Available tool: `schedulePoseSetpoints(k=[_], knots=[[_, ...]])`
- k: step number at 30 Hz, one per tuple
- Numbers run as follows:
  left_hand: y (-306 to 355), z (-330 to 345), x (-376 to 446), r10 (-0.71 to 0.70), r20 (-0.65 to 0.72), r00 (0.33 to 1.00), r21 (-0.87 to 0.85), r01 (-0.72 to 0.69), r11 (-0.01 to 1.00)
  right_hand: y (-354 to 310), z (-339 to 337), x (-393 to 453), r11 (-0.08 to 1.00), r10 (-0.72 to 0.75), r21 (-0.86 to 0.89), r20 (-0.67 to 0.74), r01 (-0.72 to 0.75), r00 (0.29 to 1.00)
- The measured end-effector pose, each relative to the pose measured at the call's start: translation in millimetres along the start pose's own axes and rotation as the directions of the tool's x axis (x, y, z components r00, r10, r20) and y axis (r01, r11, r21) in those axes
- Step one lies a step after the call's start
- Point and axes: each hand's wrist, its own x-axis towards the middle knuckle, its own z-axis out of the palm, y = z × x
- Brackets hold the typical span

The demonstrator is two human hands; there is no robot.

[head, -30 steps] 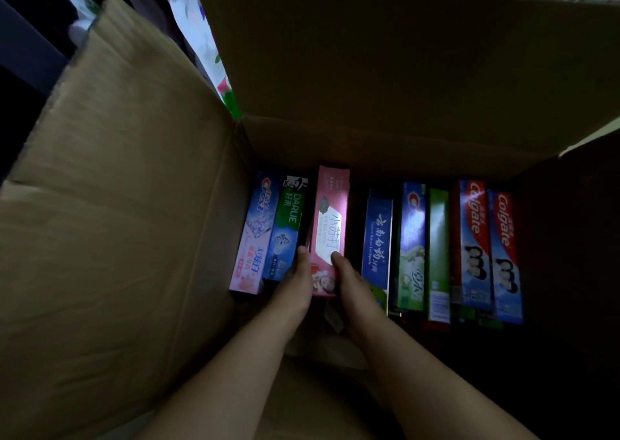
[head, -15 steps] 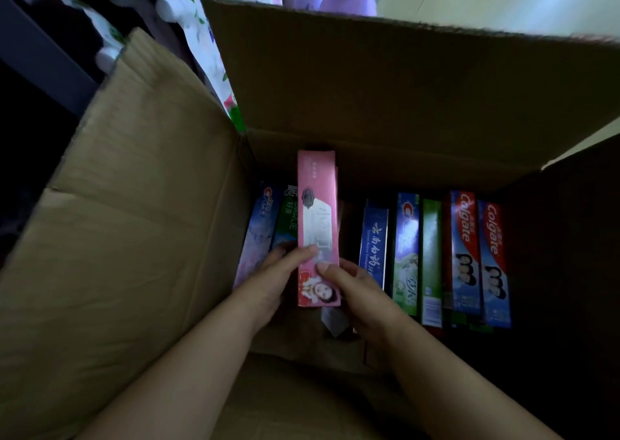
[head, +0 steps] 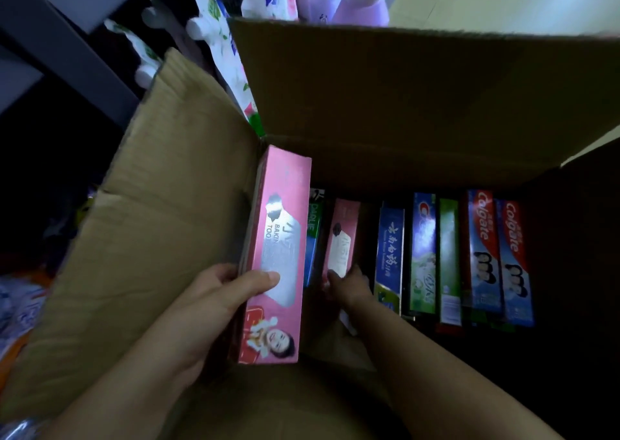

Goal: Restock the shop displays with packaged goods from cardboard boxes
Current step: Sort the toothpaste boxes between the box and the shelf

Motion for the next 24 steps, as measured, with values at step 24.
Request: schedulePoseSetpoints(k=[24], knots=[[10.6,10.1,20.0,0.055,-0.01,0.998,-0.051,-0.055,0.997,-21.3,-4.4,-39.4,0.994,0.034,-0.096,-0.106,-0.044,0.994]])
